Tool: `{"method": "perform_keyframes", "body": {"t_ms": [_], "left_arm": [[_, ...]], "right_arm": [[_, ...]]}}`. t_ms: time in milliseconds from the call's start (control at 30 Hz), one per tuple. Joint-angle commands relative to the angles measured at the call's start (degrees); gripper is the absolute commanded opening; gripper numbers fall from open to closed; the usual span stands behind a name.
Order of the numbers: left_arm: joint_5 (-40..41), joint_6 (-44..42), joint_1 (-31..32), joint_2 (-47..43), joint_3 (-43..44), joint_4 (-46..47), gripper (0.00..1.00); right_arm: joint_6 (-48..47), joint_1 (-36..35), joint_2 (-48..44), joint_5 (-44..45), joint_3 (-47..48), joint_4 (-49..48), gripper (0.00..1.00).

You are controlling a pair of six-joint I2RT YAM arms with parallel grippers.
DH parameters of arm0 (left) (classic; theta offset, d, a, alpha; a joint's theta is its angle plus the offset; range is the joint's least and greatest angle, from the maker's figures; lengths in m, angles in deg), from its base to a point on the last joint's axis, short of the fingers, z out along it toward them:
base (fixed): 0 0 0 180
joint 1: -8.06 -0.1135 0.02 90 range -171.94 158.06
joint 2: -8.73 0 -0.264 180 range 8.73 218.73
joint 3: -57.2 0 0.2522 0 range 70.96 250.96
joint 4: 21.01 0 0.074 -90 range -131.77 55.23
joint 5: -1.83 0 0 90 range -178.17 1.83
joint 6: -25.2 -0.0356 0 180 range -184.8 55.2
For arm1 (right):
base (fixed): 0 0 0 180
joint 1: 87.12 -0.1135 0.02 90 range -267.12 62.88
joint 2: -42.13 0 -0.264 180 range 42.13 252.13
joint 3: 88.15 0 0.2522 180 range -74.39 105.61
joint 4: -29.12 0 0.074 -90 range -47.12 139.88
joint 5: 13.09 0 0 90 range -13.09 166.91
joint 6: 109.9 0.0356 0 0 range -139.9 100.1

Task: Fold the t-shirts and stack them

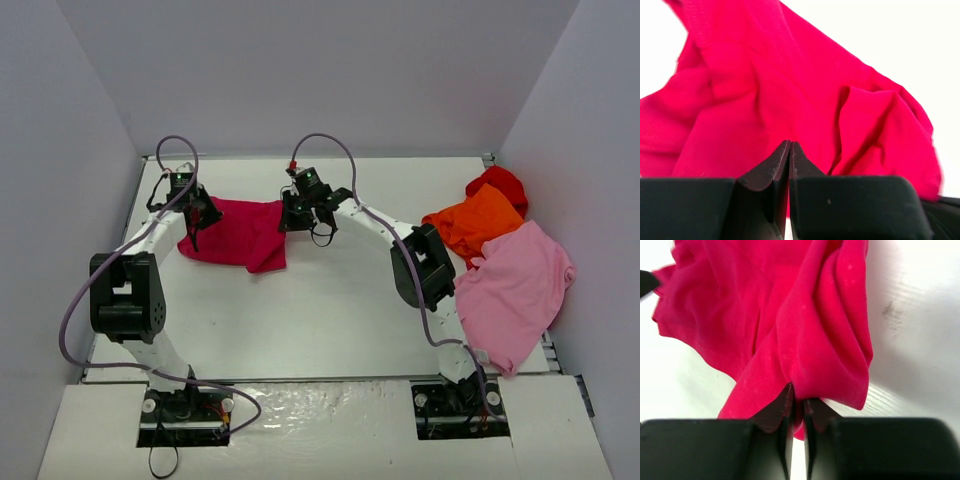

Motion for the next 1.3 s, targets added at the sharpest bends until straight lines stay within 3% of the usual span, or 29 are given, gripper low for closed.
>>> {"method": "perform_keyframes", "body": {"t_ms": [0, 200, 667, 767, 833, 867, 1033, 1267], "left_arm": [[-3.51, -0.46, 1.79, 3.87, 4.75, 4.27, 0.0], [-3.78, -0.6, 3.33, 7.35, 3.76, 6.26, 0.0], [-5.19, -0.54, 4.63, 11.02, -4.28, 12.16, 0.0], [-5.34, -0.96, 4.81, 11.43, -5.26, 12.48, 0.0], [-5.61, -1.35, 4.93, 11.78, -6.16, 12.83, 0.0], [-5.74, -1.43, 4.93, 11.98, -6.75, 12.91, 0.0], [-6.71, 0.01, 5.8, 12.2, -10.01, 15.69, 0.0], [-5.27, 3.21, 13.71, 10.88, -11.71, 15.66, 0.0]], "right_arm": [[-2.17, 0.93, -5.59, -0.79, 2.4, -2.62, 0.15], [-1.84, 1.35, -5.85, -1.07, 2.34, -2.7, 0.43], [0.72, 1.25, -10.93, -1.56, -4.06, -2.92, 0.47], [1.63, -0.24, -18.38, 2.91, -9.71, -3.72, 0.62], [2.72, -1.49, -22.07, 5.95, -16.24, -4.17, 0.83], [3.8, -2.34, -24.43, 6.58, -19.96, -4.86, 0.88], [7.72, -5.15, -32.81, 8.07, -33.08, -11.34, 0.9], [11.01, -8.59, -34.58, 9.59, -39.75, -13.31, 0.88]]}}
